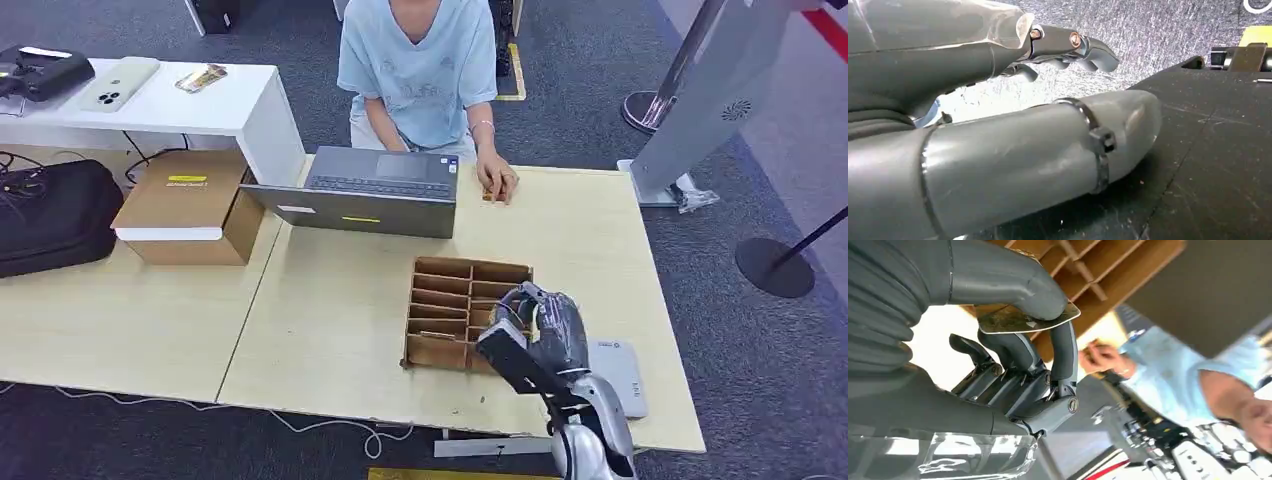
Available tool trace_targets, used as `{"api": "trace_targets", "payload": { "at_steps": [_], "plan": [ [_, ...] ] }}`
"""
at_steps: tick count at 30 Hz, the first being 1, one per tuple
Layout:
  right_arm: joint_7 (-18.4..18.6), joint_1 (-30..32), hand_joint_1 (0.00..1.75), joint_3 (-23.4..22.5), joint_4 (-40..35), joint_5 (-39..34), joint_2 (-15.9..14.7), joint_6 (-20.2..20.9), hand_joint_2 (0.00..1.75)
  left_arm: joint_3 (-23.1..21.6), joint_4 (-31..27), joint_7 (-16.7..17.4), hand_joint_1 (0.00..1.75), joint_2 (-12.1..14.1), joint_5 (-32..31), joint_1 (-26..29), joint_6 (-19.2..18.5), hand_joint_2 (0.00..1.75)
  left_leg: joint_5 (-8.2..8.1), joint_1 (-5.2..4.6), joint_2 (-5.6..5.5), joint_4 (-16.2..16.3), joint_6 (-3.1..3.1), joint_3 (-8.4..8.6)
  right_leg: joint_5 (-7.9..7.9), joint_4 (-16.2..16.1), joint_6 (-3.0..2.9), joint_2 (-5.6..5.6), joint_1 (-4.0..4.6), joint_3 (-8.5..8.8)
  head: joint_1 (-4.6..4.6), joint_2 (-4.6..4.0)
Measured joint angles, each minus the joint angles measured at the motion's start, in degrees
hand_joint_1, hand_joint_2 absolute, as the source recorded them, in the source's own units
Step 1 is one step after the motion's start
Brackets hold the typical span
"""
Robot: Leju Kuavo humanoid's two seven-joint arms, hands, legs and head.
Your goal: Pass the card to the sensor for recognition and then transmit it.
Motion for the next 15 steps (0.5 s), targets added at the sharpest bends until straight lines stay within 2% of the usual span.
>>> {"api": "trace_targets", "payload": {
  "at_steps": [4,7,15],
  "plan": [
    [-3.6,0.1,1.75,0.0,-1.1,-5.8,0.0,2.5,1.75,0.0,0.0,0.0,0.0,0.0,-0.3,0.0,0.0,0.0,0.0,0.0,0.0,0.0,0.0,0.0,0.0,0.0,0.0,0.0,0.0,0.0,0.02,0.0],
    [-5.0,0.2,1.75,0.0,-1.7,-7.7,0.0,3.3,1.75,0.1,0.0,0.0,0.0,0.0,-0.3,0.0,-0.1,0.0,0.0,0.0,0.0,0.0,0.0,0.01,0.0,0.0,0.0,0.0,0.0,0.0,0.0,0.0],
    [-8.7,0.6,1.75,0.1,-3.5,-9.4,0.0,2.2,1.75,0.5,0.0,-0.1,0.0,0.0,-0.6,-0.1,-0.3,0.0,0.0,0.0,0.0,0.0,0.0,0.0,0.0,0.0,0.0,0.0,0.0,0.0,0.0,0.0]
  ]
}}
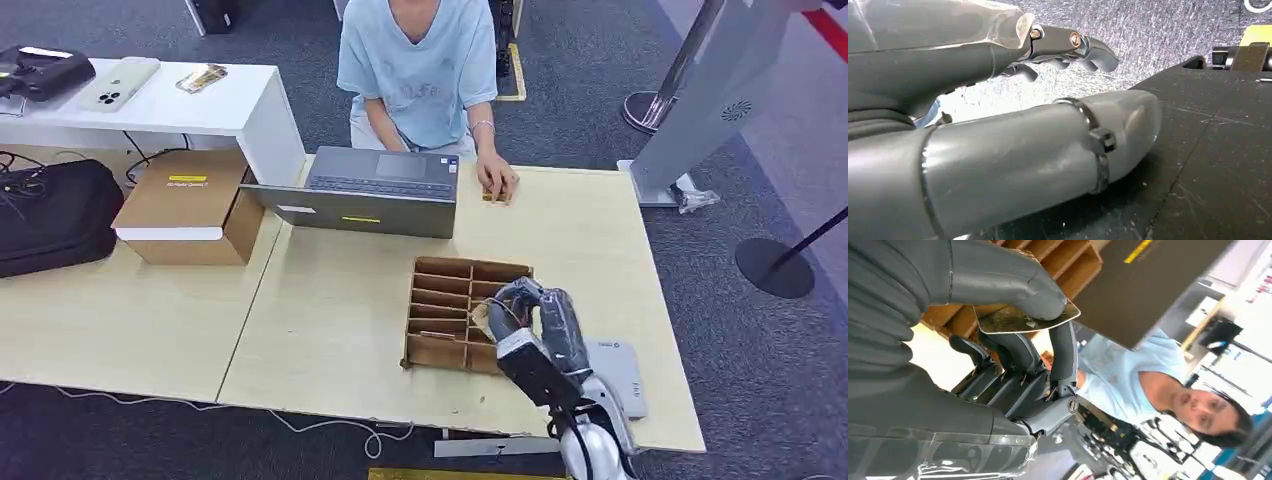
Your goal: Pass the card to the sensor for recognition and then transmit it.
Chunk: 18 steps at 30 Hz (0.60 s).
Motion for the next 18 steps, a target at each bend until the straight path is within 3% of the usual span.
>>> {"api": "trace_targets", "payload": {
  "at_steps": [5,8,18],
  "plan": [
    [-2.8,-0.7,1.75,0.9,-2.2,0.7,0.0,-2.6,1.75,0.0,0.0,-0.3,0.0,0.0,-0.5,-0.2,-0.6,0.0,0.0,0.0,0.0,0.0,0.0,0.0,0.0,0.0,0.0,0.0,0.0,0.0,0.0,0.0],
    [-3.7,-2.4,1.75,2.2,-3.1,4.7,0.0,-5.6,1.75,0.0,0.0,-0.8,0.0,0.0,-0.9,-0.4,-1.0,0.0,0.0,0.0,0.02,0.0,0.0,0.01,0.01,0.0,-0.01,0.03,0.0,0.0,0.02,0.0],
    [-2.0,-8.6,1.75,7.5,-3.7,14.0,-0.9,-9.7,1.75,0.0,0.0,-1.7,0.0,-0.1,-1.9,-0.9,-2.0,0.0,0.02,0.0,0.04,0.0,-0.02,0.02,0.03,0.0,-0.01,0.1,0.0,0.01,0.0,0.0]
  ]
}}
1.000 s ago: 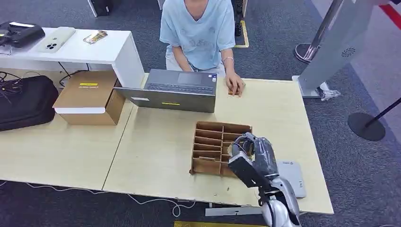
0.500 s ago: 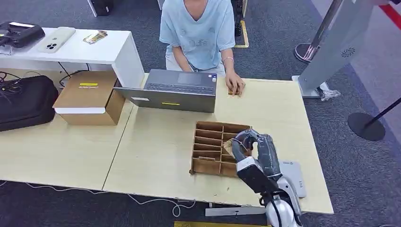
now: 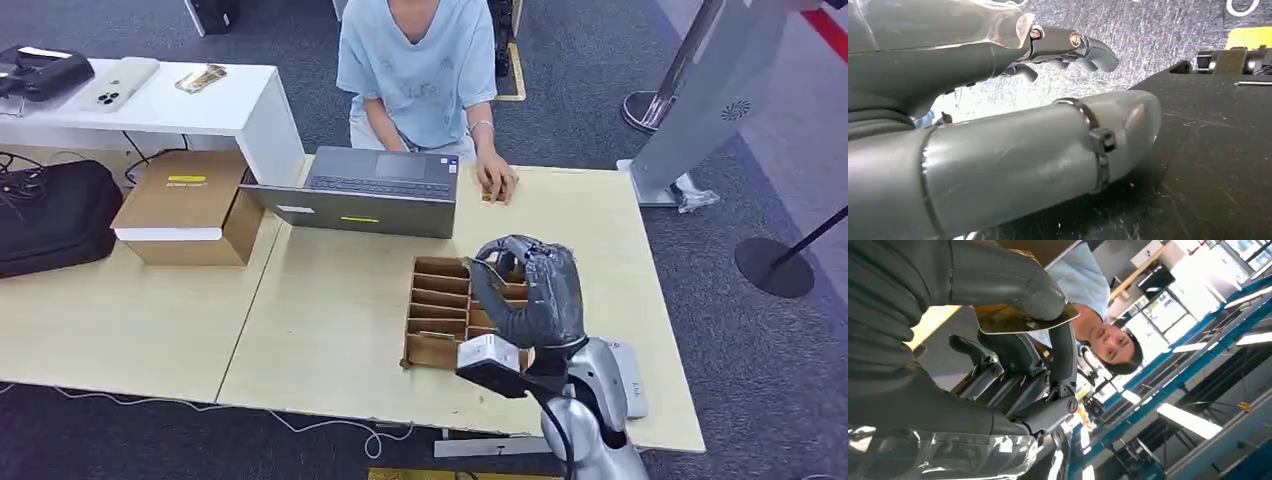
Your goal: Pass the card to the sensor for recognition and then transmit it.
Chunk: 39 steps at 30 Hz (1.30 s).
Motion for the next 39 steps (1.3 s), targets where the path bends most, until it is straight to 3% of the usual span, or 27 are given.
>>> {"api": "trace_targets", "payload": {
  "at_steps": [11,18,25,32,39],
  "plan": [
    [7.3,-18.3,1.75,7.3,6.6,14.0,-1.9,-3.4,1.75,0.0,0.0,-1.4,0.0,-0.2,-2.0,-0.9,-1.0,0.0,0.1,0.01,0.03,0.0,-0.09,0.03,0.11,0.0,-0.11,0.02,0.0,-0.01,0.0,0.0],
    [8.0,-29.9,1.75,9.1,17.1,15.7,-1.7,-3.8,1.75,0.0,0.0,-1.9,0.0,-0.4,-2.1,-1.3,-0.9,0.0,0.11,0.01,0.01,0.0,-0.09,0.01,0.12,0.0,-0.11,0.01,0.0,0.0,0.0,0.0],
    [8.4,-40.2,1.75,10.9,30.8,16.0,1.9,-3.8,1.75,0.0,0.0,-2.0,0.0,-0.4,-2.0,-1.5,-0.9,0.0,0.13,0.02,0.01,0.0,-0.12,0.01,0.12,0.1,-0.11,0.02,0.01,-0.02,0.02,0.0],
    [12.5,-51.0,1.75,11.9,46.9,18.0,6.9,-2.6,1.75,0.0,0.0,-2.3,0.0,-0.4,-1.9,-1.5,-0.9,0.0,0.17,0.02,0.0,0.0,-0.12,0.0,0.12,0.1,-0.12,0.01,0.01,-0.04,0.0,0.0],
    [19.0,-59.7,1.75,13.7,62.5,20.9,10.0,4.4,1.75,0.0,0.0,-3.2,0.0,-0.4,-1.7,-1.6,-0.8,0.0,0.17,0.02,-0.02,0.0,-0.12,-0.01,0.13,0.1,-0.12,-0.01,0.01,-0.03,0.02,0.0]
  ]
}}
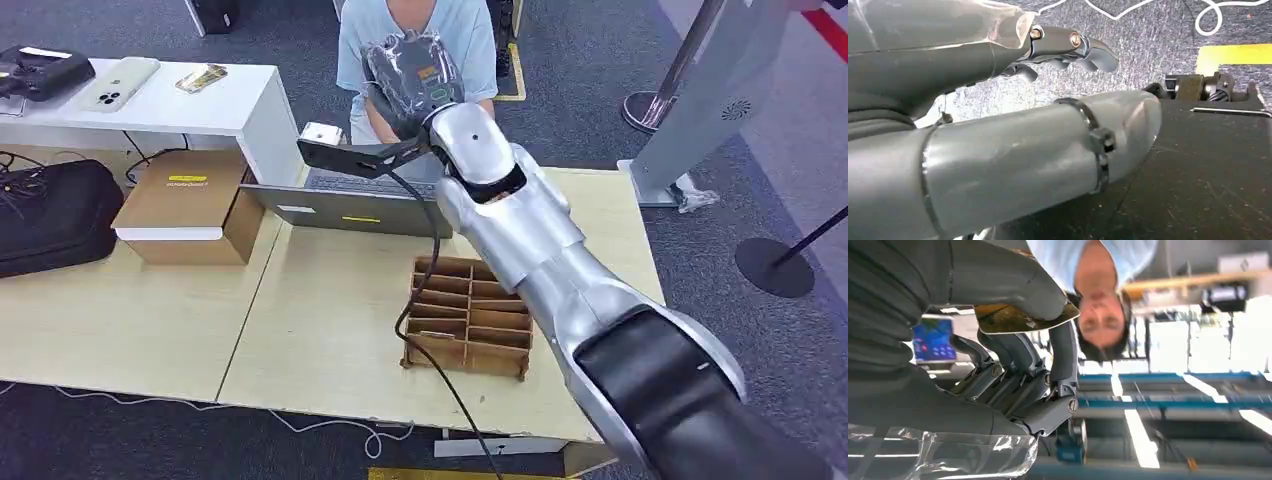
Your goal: Pass the card to the sensor for recognition and then transmit it.
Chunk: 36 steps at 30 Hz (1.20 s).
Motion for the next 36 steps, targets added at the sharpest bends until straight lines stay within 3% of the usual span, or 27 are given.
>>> {"api": "trace_targets", "payload": {
  "at_steps": [6,12,36],
  "plan": [
    [4.4,-4.0,1.75,-0.7,7.7,-2.4,1.9,8.2,1.75,0.0,0.0,-0.4,0.0,0.0,-0.8,0.1,-0.1,0.0,0.0,0.0,0.0,0.0,0.0,0.0,0.0,0.0,0.0,0.01,0.0,-0.01,-0.02,0.0],
    [7.7,-6.1,1.75,-2.9,11.6,-3.6,2.0,12.6,1.75,-0.2,0.0,-1.0,0.0,0.0,-1.1,0.0,-0.4,0.0,0.0,0.0,0.01,0.0,0.0,0.01,0.0,0.0,0.0,0.02,0.0,-0.01,-0.02,0.0],
    [7.7,-7.0,1.69,-5.6,15.9,-4.0,1.9,12.8,1.75,-0.6,0.0,-1.0,0.0,0.0,-0.7,0.0,-0.3,0.0,0.0,0.0,0.01,0.0,0.0,0.02,0.01,0.0,-0.01,0.03,0.0,-0.02,-0.02,0.0]
  ]
}}
